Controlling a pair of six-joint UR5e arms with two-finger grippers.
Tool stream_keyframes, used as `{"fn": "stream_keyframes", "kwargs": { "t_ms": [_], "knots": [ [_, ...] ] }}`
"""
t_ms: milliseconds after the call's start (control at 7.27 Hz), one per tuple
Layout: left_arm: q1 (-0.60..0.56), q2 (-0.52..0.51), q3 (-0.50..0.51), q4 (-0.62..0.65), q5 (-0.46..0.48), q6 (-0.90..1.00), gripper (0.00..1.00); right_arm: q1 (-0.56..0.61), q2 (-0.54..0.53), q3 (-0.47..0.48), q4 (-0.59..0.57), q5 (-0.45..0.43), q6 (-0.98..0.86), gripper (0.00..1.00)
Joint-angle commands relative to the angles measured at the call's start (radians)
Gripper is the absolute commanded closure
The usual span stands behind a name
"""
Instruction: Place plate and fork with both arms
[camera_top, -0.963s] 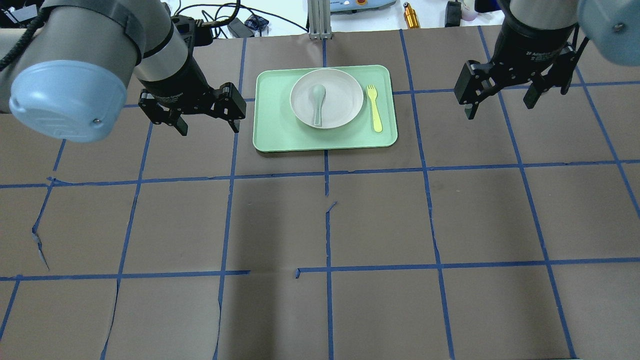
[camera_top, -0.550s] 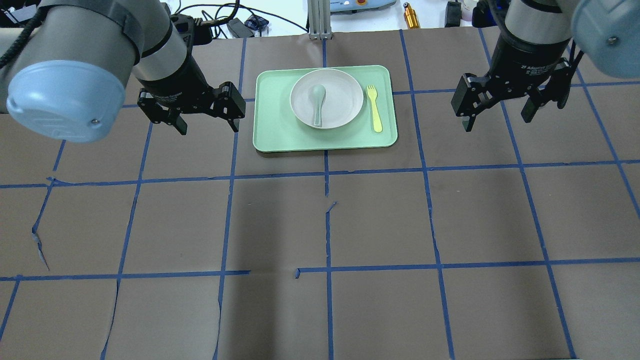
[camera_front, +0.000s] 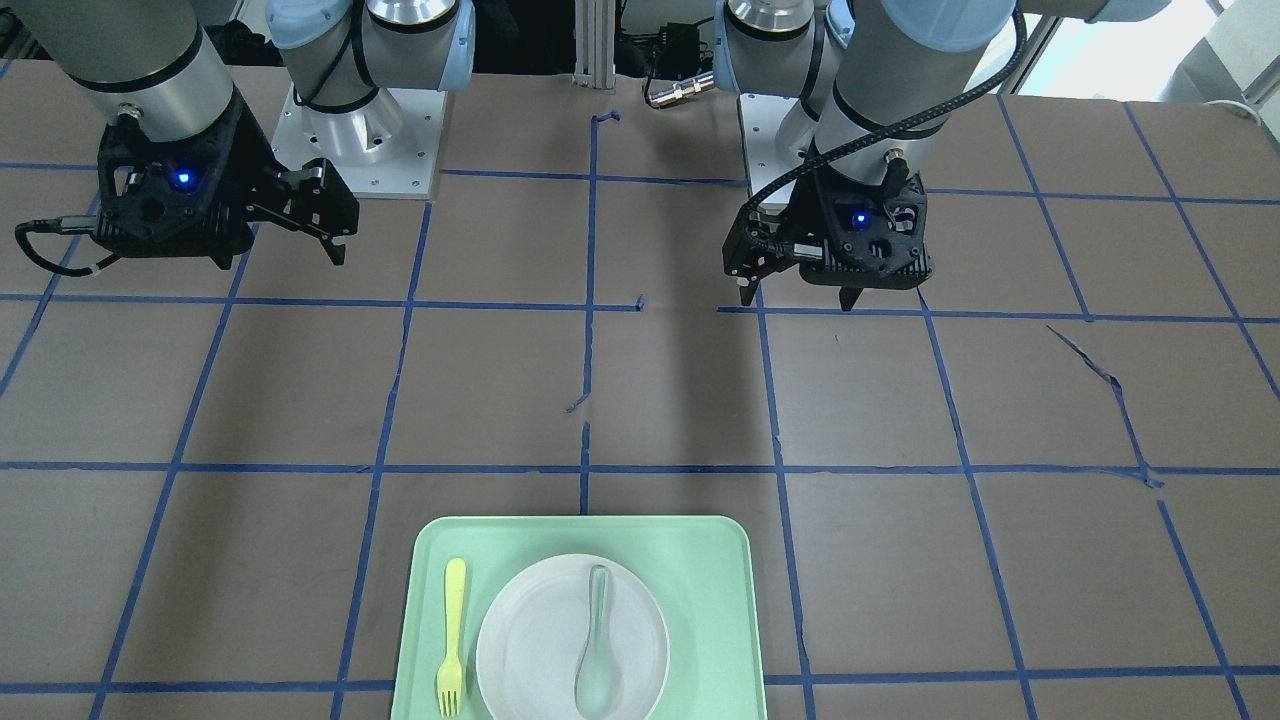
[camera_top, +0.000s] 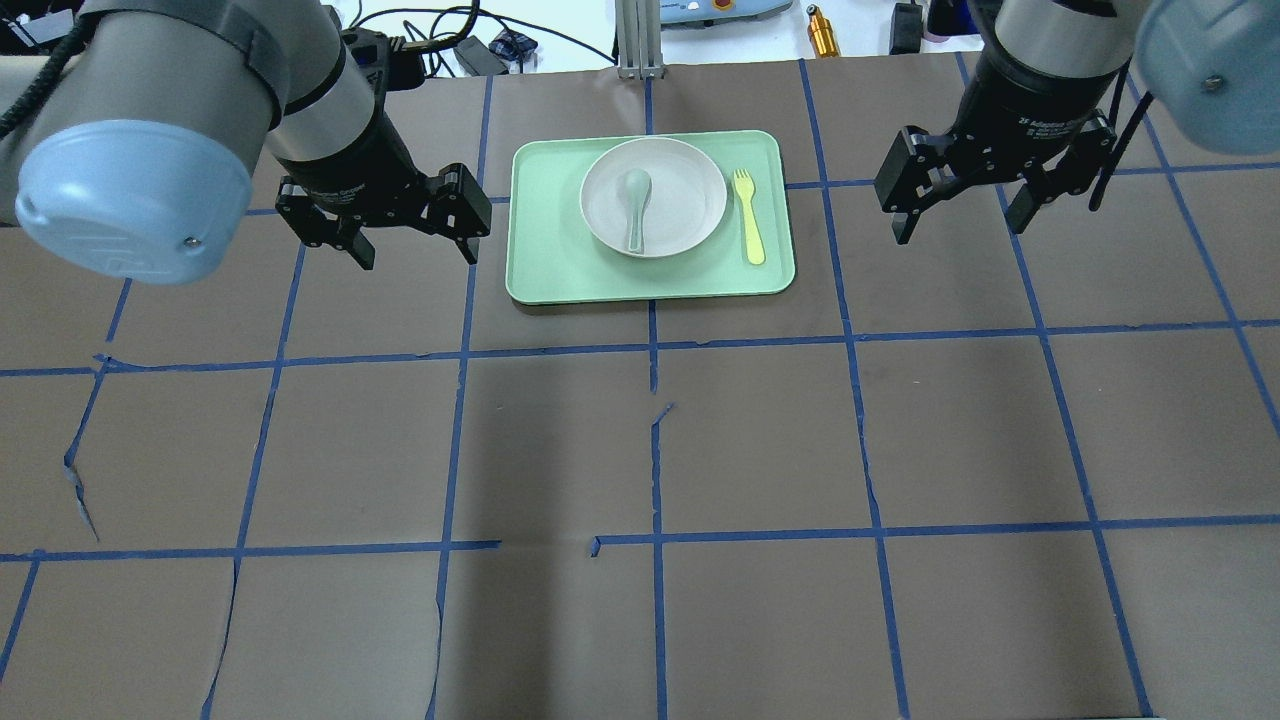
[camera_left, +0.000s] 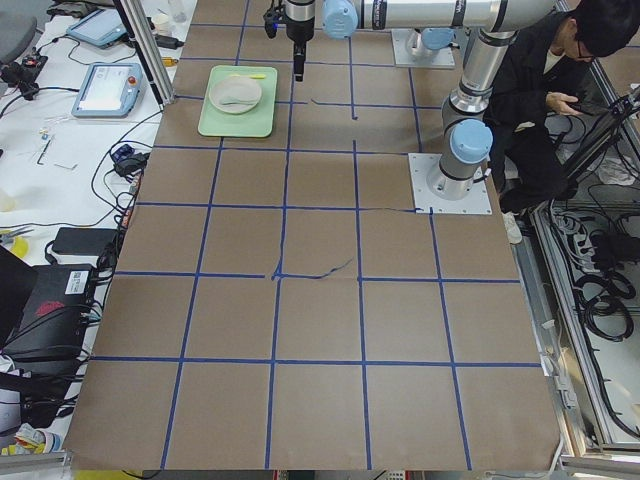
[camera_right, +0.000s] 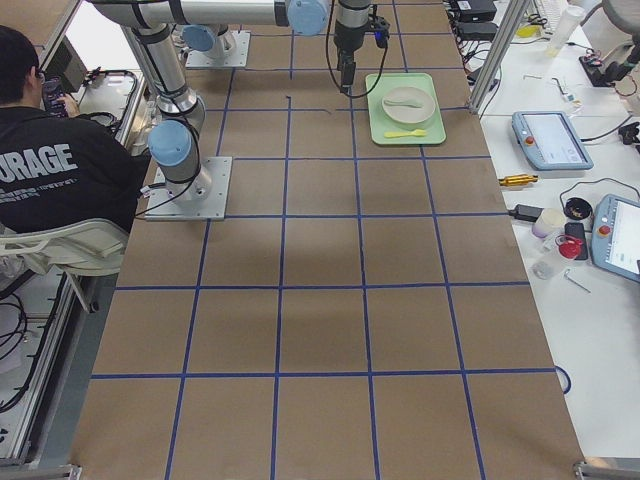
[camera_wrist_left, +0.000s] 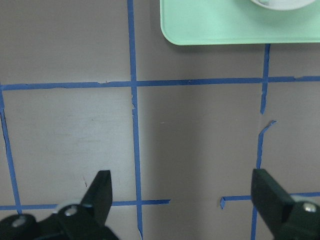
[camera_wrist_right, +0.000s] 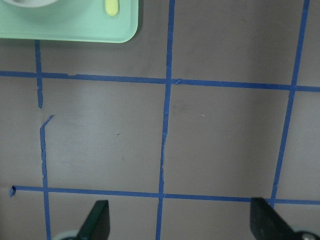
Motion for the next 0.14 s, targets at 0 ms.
{"fn": "stream_keyframes", "kwargs": {
  "t_ms": [0],
  "knots": [
    [0.000, 0.000, 0.003, -0.001, 0.000, 0.000, 0.00, 0.000, 0.002, -0.001, -0.014, 0.004, 0.001, 0.00]
  ]
}}
